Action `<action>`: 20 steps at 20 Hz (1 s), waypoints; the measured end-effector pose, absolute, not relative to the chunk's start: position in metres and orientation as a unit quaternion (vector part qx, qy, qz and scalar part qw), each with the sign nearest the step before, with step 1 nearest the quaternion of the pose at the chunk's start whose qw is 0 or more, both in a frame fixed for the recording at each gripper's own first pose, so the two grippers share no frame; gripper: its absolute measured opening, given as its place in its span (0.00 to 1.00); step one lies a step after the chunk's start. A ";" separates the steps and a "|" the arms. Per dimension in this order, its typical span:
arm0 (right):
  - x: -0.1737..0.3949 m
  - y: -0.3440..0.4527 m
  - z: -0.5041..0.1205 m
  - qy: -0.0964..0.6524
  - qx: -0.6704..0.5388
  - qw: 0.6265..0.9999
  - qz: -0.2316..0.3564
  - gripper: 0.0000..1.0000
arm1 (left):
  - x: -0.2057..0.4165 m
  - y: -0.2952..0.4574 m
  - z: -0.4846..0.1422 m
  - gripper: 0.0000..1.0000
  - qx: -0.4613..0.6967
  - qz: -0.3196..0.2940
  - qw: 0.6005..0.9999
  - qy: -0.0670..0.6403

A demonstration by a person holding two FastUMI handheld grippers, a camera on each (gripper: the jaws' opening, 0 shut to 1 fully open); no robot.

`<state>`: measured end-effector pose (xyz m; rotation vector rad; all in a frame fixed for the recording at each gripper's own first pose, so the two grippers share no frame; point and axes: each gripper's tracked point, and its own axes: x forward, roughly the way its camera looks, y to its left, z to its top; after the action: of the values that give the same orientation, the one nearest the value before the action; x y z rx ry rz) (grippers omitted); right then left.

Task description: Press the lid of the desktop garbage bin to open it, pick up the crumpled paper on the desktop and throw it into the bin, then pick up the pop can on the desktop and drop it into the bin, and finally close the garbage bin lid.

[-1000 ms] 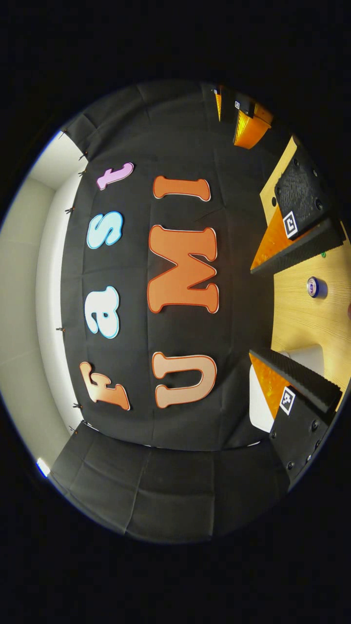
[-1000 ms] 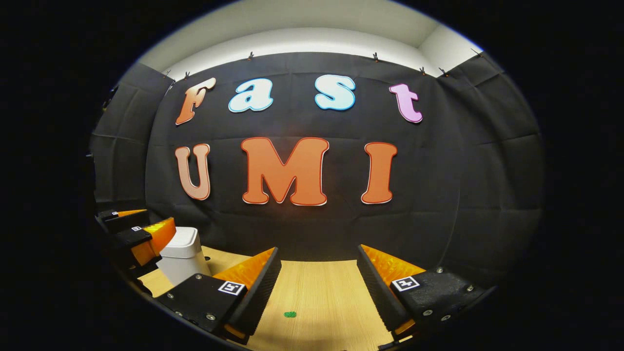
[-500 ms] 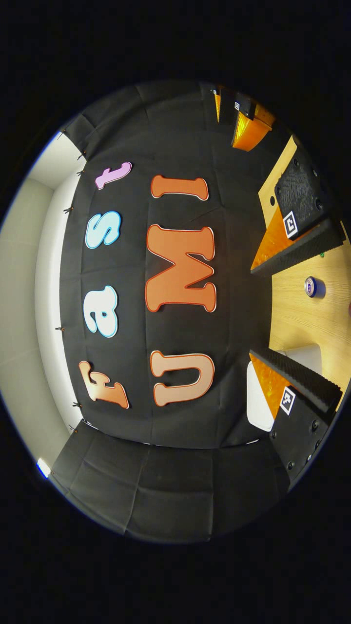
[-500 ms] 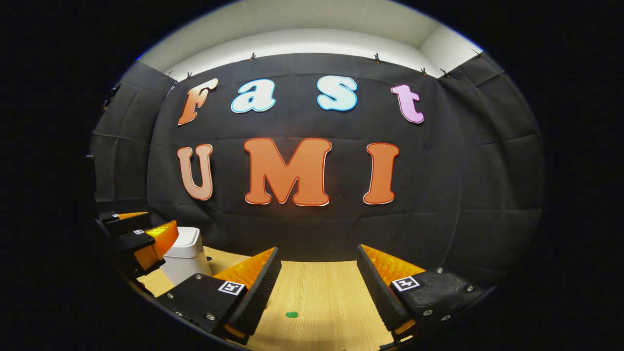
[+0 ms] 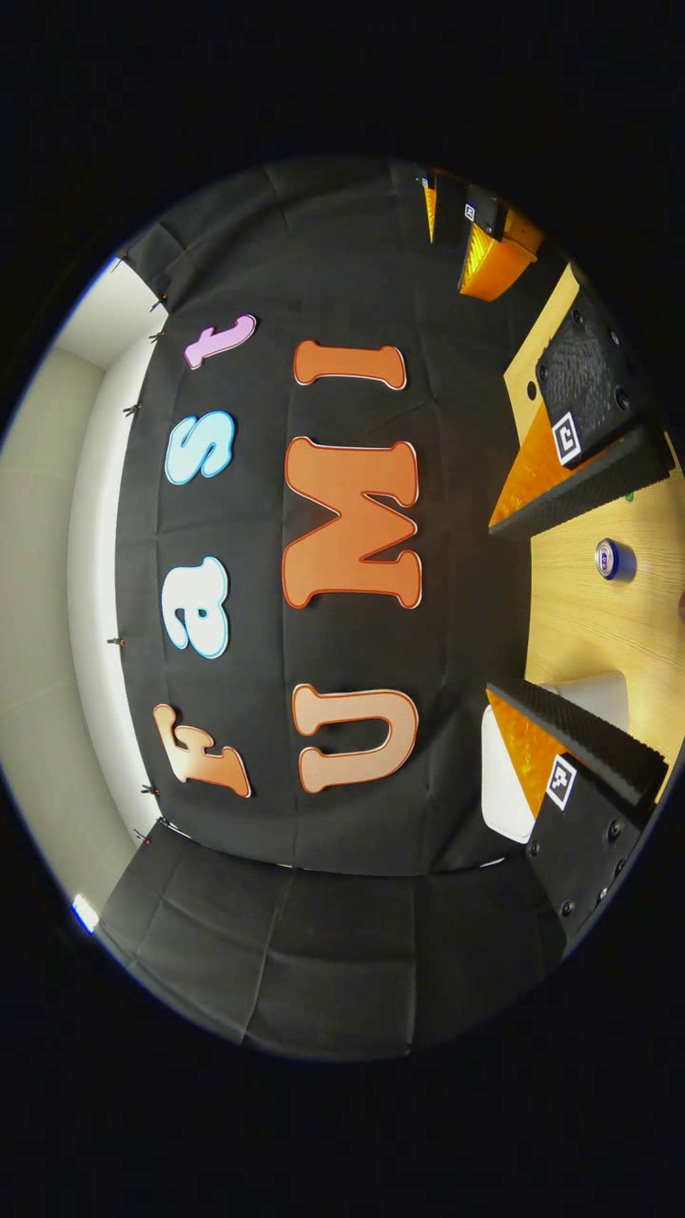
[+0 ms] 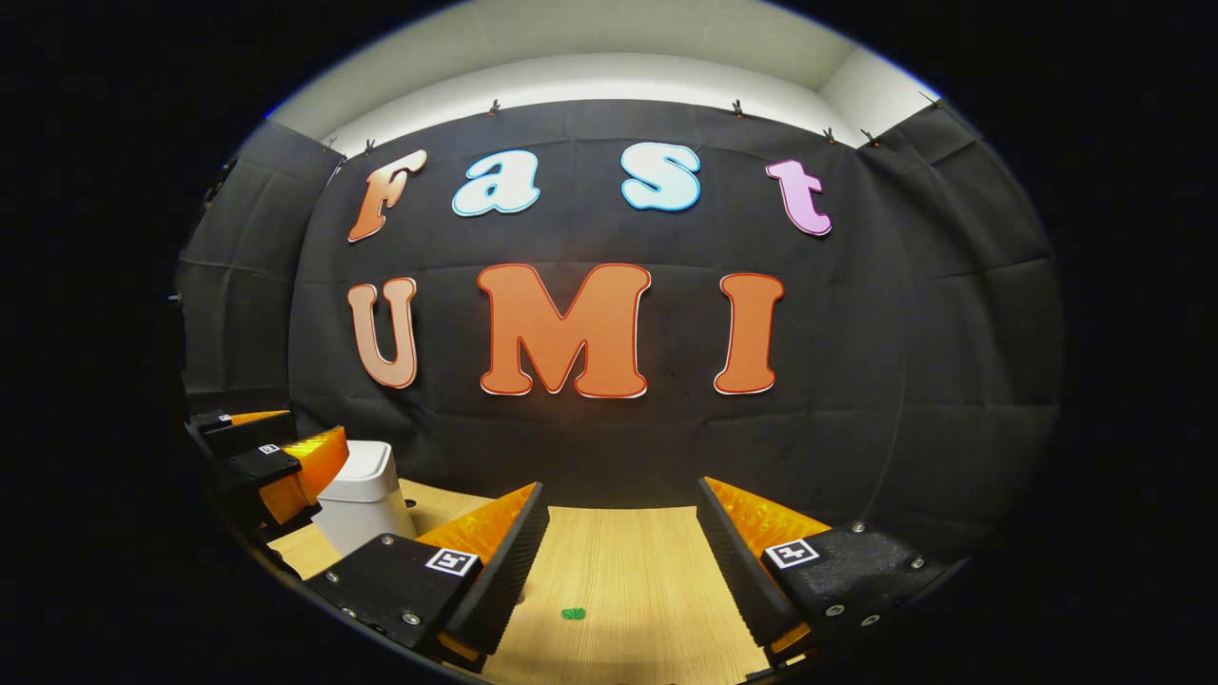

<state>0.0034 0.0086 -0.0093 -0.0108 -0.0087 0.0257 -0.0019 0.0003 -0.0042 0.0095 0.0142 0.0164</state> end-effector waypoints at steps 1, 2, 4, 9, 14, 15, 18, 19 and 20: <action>0.005 0.009 -0.008 -0.009 -0.005 1.000 0.013 0.94 | -0.002 0.001 -0.005 0.93 0.005 0.010 1.000 0.007; 0.006 0.010 -0.007 -0.012 -0.004 1.000 0.015 0.94 | -0.002 0.002 -0.004 0.92 0.006 0.012 1.000 0.005; 0.007 0.012 -0.008 -0.019 0.001 1.000 0.019 0.94 | -0.001 0.001 -0.004 0.94 0.005 0.013 1.000 0.003; 0.011 0.019 -0.011 -0.026 0.000 0.999 0.028 0.94 | -0.001 0.002 -0.004 0.94 0.002 0.015 1.000 0.001; 0.014 0.022 -0.019 -0.008 -0.004 0.999 0.034 0.94 | 0.000 0.004 -0.001 0.93 0.005 0.021 1.000 -0.003; 0.014 0.022 -0.020 -0.005 -0.002 0.999 0.034 0.94 | 0.001 0.006 -0.001 0.92 0.010 0.026 1.000 -0.002; 0.018 0.019 -0.023 0.002 -0.002 1.000 0.028 0.94 | 0.003 0.008 0.002 0.94 0.009 0.039 0.999 -0.004; 0.019 0.016 -0.023 0.003 -0.002 1.000 0.027 0.94 | 0.003 0.009 0.002 0.94 0.006 0.045 0.999 -0.004; 0.019 0.015 -0.024 0.004 -0.002 1.000 0.026 0.94 | 0.004 0.014 0.002 0.94 0.003 0.053 0.999 -0.003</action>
<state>0.0190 0.0147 -0.0241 -0.0047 0.0087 0.0523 0.0044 0.0139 0.0022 0.0052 -0.0052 0.1060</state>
